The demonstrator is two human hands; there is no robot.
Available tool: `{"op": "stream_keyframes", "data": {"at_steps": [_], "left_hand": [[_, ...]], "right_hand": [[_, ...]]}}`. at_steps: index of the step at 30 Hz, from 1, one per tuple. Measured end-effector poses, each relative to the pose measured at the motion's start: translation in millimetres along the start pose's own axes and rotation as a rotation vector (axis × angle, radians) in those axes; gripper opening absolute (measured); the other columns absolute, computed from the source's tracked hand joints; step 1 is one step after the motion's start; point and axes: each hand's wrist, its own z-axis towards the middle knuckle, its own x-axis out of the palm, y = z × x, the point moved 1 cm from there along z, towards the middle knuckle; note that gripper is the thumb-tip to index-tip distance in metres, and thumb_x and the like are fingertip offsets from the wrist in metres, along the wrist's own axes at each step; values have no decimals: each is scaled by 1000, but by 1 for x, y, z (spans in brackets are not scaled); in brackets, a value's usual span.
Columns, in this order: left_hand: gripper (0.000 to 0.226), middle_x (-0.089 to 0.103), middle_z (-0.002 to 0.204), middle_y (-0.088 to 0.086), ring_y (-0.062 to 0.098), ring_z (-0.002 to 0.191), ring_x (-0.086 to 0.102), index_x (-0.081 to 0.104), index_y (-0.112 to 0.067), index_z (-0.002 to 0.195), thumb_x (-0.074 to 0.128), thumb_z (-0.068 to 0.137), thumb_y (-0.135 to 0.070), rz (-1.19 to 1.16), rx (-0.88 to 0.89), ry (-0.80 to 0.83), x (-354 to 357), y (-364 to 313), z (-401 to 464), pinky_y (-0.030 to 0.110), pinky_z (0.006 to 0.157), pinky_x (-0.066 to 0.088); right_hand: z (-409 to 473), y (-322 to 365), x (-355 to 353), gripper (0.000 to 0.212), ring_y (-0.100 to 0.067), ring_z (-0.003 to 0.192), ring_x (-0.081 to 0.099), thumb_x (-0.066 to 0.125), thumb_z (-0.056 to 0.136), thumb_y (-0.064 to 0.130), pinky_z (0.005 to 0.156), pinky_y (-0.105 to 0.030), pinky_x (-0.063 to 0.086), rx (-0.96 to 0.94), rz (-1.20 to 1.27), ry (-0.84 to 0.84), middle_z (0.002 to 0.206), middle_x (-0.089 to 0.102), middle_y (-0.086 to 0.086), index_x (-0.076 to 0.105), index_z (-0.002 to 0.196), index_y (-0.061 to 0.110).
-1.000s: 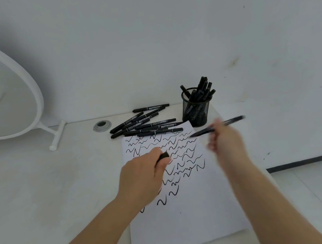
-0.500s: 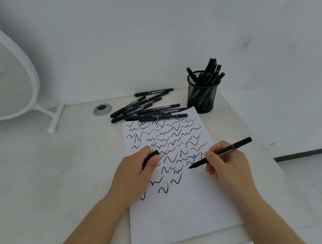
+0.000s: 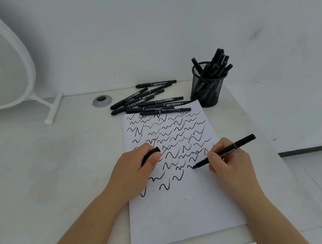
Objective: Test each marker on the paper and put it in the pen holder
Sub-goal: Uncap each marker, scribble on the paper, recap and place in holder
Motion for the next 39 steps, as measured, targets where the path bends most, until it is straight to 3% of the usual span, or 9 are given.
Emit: {"op": "stream_keyframes", "data": {"at_steps": [4,8,12,15,19,23,26,34,39], "left_hand": [[26,48,56,-13,7,53,42,41,-36,68,41,93,-46,8,8,1,0,-1,0,21,51,32],[28,47,58,-15,8,53,39,42,-33,72,34,91,-52,-75,24,-14,-1,-4,-3,21,51,30],[26,49,63,-14,6,60,44,51,-24,84,32,89,-41,-88,40,-17,-1,-7,-6,20,56,32],[26,55,75,-18,4,70,49,56,-22,90,35,89,-39,-74,73,-9,-1,-9,-5,19,63,38],[25,56,83,-18,8,82,50,58,-23,93,38,90,-39,-53,124,12,-1,-8,-5,26,73,42],[10,52,83,-27,5,80,45,48,-43,86,38,90,-41,-55,151,30,-2,-9,-6,18,68,37],[12,51,82,-29,2,77,44,46,-45,85,35,87,-50,-80,172,46,-4,-13,-6,12,65,33],[24,51,79,-27,-2,77,43,58,-29,90,40,87,-45,-71,193,54,-3,-14,-6,9,66,32],[33,49,70,-23,0,76,41,61,-22,90,38,88,-45,-27,256,58,-3,-16,-6,12,67,32]], "right_hand": [[0,-1,-4,20,-6,41,39,55,77,9,40,-16,30,-22,-40,-107,48,52,6,48,63,21],[-2,6,-6,30,-4,55,53,58,85,8,48,-16,39,-103,46,-228,66,60,21,51,70,32],[-4,17,-5,31,-7,62,57,65,82,14,54,-22,45,-105,226,-182,73,62,15,57,73,42],[-2,23,3,12,-9,55,54,57,77,24,50,-20,44,-52,453,-50,63,63,3,64,72,31],[-2,20,17,21,-16,51,53,48,83,21,47,-22,42,24,688,95,57,63,-6,65,71,19],[-3,14,19,9,-18,47,54,50,81,17,46,-24,44,48,731,114,58,65,-12,55,77,11],[-3,13,19,9,-19,46,54,50,79,18,45,-24,44,48,760,124,58,65,-13,51,76,10],[-7,15,20,7,-21,48,55,51,80,18,47,-25,45,35,689,126,61,67,-14,54,75,14],[-10,17,20,17,-16,50,57,50,90,-1,50,-23,47,-8,565,138,62,68,-9,54,79,11]]}}
